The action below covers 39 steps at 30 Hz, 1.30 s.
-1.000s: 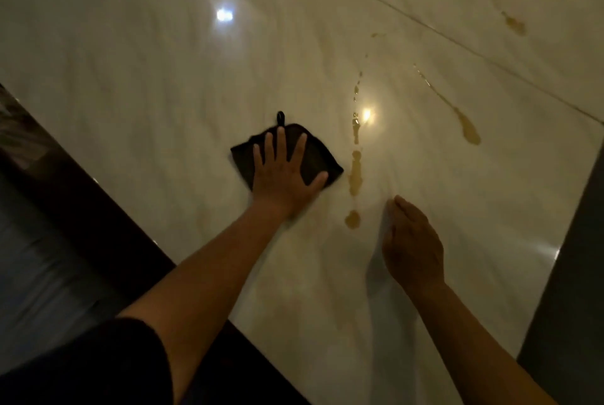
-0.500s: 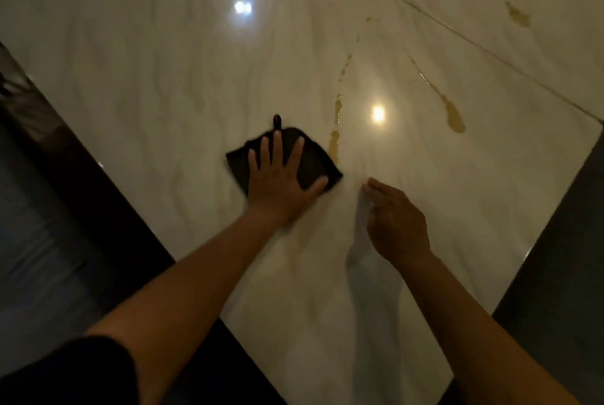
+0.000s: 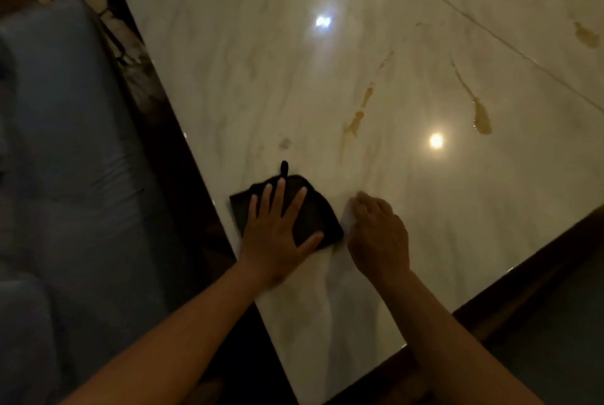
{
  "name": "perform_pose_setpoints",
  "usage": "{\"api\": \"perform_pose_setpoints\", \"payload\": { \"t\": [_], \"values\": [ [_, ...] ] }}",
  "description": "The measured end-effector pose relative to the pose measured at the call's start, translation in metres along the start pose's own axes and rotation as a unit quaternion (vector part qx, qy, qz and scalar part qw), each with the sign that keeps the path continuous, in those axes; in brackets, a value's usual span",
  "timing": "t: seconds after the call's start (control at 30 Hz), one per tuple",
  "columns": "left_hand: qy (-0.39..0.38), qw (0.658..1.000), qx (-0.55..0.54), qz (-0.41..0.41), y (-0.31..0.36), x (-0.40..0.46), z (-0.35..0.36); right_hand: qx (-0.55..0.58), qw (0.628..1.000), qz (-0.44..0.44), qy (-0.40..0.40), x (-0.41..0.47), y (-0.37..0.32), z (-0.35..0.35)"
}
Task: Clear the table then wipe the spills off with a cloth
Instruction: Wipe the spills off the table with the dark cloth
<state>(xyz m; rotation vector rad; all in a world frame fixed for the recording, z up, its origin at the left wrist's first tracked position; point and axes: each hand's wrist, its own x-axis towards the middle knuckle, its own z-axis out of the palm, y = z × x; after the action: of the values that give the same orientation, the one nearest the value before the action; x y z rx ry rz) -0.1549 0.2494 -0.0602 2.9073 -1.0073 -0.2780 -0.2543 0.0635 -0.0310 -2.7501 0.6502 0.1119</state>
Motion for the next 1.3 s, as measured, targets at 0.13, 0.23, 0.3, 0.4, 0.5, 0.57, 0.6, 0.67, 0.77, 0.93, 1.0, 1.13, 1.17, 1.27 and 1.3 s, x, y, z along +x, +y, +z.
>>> {"api": "perform_pose_setpoints", "payload": {
  "t": [0.13,0.23,0.3,0.4,0.5,0.57,0.6,0.67,0.77,0.93,1.0,1.13,1.17,1.27,1.3],
  "values": [
    [-0.008,0.991,-0.024,-0.128,-0.026,0.046,-0.011,-0.012,1.0,-0.017,-0.017,-0.005,0.007,0.001],
    [-0.015,0.989,-0.02,-0.143,-0.019,0.038,-0.009,-0.009,0.999,-0.035,-0.013,-0.002,0.009,-0.004],
    [-0.003,0.993,-0.022,-0.116,0.001,0.003,0.0,-0.003,1.0,-0.027,-0.007,-0.002,0.007,-0.004],
    [0.008,0.997,-0.024,-0.077,0.031,-0.054,0.008,0.009,1.0,-0.01,-0.01,-0.004,0.004,-0.002],
    [-0.016,0.998,-0.027,-0.054,0.026,-0.057,0.007,-0.001,1.0,-0.021,-0.017,-0.004,0.005,-0.001],
    [-0.002,0.998,-0.026,-0.052,0.011,-0.027,0.004,-0.009,0.999,-0.028,-0.019,-0.001,0.007,-0.002],
    [0.001,0.998,-0.027,-0.062,0.002,-0.007,0.002,-0.01,0.999,-0.028,-0.013,-0.001,0.009,-0.002],
    [0.002,0.994,-0.033,-0.1,-0.016,0.038,-0.005,-0.006,1.0,-0.029,0.005,-0.002,0.012,0.0],
    [-0.009,0.99,-0.034,-0.14,-0.035,0.099,-0.019,-0.006,0.999,-0.039,0.018,-0.003,0.013,0.005],
    [-0.006,0.989,-0.039,-0.141,-0.011,0.096,-0.015,0.005,0.998,-0.037,0.051,0.014,0.019,0.001],
    [0.012,0.995,-0.04,-0.091,0.016,0.068,-0.008,-0.002,0.998,-0.019,0.063,0.034,0.023,-0.006],
    [0.003,0.999,-0.042,-0.027,0.05,0.039,0.001,-0.04,0.997,0.015,0.057,0.084,0.034,-0.021],
    [0.009,0.999,-0.037,-0.014,0.048,0.046,0.001,-0.048,0.998,0.021,0.047,0.094,0.039,-0.024],
    [0.015,1.0,-0.015,0.021,0.031,0.1,-0.005,-0.081,0.996,0.027,0.034,0.103,0.055,-0.023],
    [0.009,1.0,-0.015,0.018,0.027,0.125,-0.009,-0.086,0.995,0.027,0.035,0.102,0.057,-0.022]
  ]
}}
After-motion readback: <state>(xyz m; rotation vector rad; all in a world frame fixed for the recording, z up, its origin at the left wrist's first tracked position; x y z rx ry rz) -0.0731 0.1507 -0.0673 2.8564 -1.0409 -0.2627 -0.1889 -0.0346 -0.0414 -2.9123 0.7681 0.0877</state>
